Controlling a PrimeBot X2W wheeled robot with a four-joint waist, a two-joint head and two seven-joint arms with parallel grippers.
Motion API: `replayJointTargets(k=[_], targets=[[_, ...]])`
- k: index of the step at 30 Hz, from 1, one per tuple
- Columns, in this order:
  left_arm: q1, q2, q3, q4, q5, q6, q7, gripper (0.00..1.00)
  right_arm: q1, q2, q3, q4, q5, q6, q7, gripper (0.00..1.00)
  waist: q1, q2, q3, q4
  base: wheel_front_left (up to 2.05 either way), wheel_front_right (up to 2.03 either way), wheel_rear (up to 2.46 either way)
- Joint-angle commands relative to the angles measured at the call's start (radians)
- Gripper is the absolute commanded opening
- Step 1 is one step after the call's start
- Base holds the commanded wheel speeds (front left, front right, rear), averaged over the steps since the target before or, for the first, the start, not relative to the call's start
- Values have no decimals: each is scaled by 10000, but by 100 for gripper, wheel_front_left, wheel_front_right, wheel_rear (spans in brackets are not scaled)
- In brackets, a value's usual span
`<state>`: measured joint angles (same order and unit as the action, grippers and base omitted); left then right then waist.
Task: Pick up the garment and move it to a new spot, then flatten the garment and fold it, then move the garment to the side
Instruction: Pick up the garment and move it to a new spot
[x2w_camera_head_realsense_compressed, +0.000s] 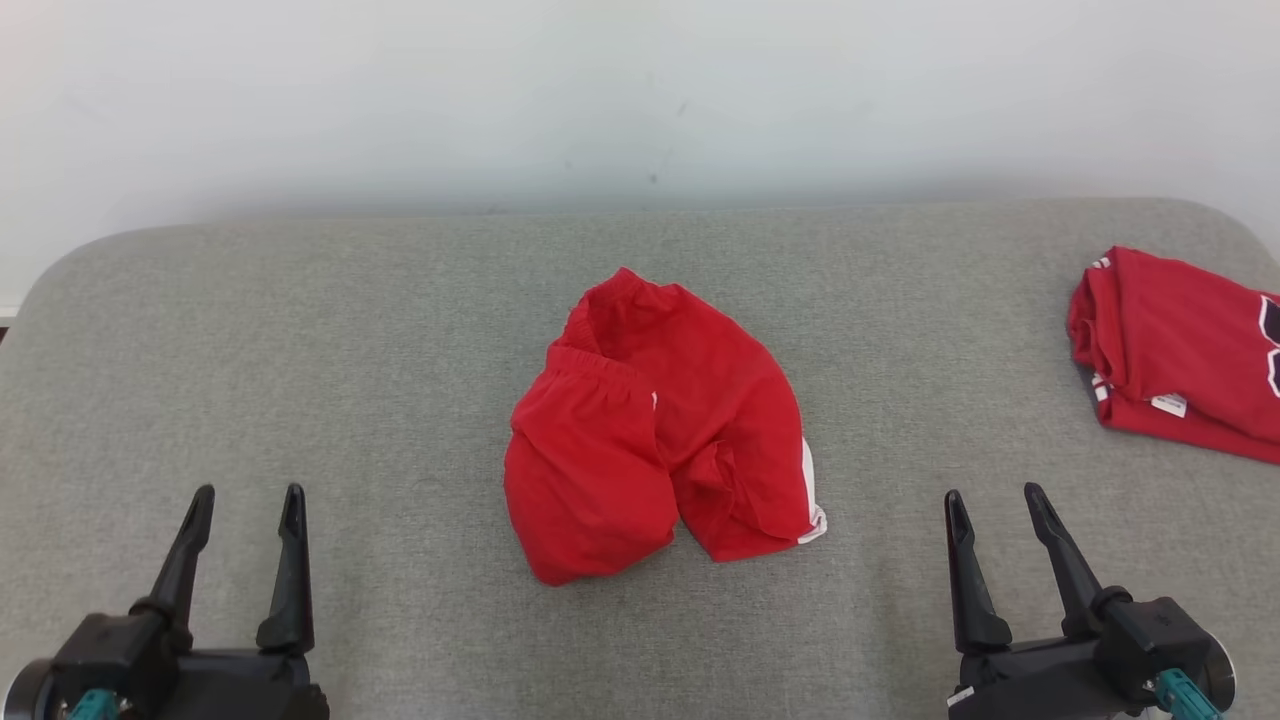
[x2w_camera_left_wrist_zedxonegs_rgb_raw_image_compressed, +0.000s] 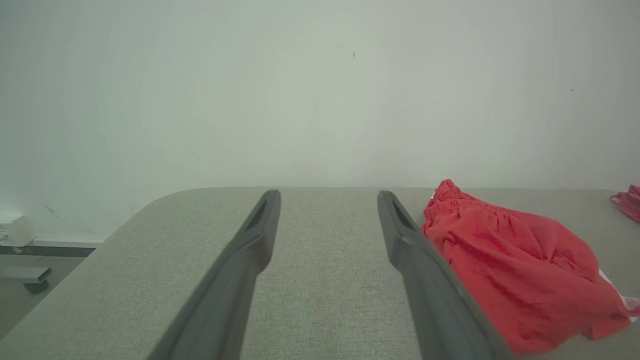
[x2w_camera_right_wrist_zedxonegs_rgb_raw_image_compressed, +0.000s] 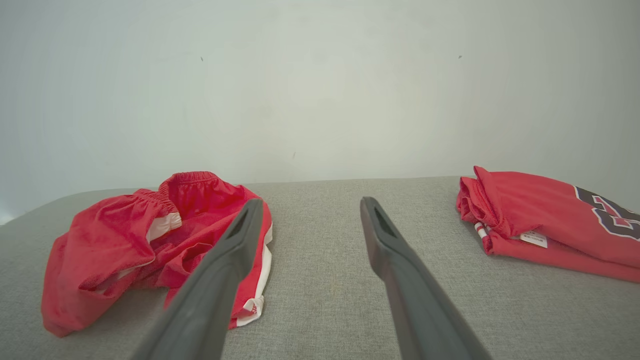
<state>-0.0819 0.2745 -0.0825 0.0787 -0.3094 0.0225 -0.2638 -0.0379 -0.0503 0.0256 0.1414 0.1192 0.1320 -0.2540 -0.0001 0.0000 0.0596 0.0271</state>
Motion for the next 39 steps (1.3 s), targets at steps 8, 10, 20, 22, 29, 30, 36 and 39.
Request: replayJointTargets(k=[8,10,20,22,29,30,36,39], targets=[[668,-424,446,-217,477,-259,-4,100,372,2,100,-18,141,-29,42,100,1,0,-46,229,0,0,0],[762,-508,509,-248,530,-317,-4,100,407,2,109,1,174,-29,40,100,1,0,-53,259,0,0,0],[898,-820,755,-92,815,-674,-4,100,429,2,166,87,214,-29,39,100,1,0,-42,285,0,0,0],[901,-844,817,-57,834,-742,-4,100,442,2,166,108,218,-29,42,100,1,0,-50,287,0,0,0],[832,-944,973,64,913,-914,-5,100,440,2,189,168,236,-29,41,100,1,0,-75,293,0,0,0],[824,-966,1000,80,930,-911,-5,100,440,2,197,179,231,-29,42,100,1,0,-82,294,0,0,0],[776,-1050,1135,143,1019,-1014,-5,100,424,2,227,200,237,-29,51,100,1,0,-75,283,0,0,0],[730,-1088,1203,172,1056,-1097,-5,100,404,2,221,202,238,-29,51,100,1,0,-53,285,0,0,0]])
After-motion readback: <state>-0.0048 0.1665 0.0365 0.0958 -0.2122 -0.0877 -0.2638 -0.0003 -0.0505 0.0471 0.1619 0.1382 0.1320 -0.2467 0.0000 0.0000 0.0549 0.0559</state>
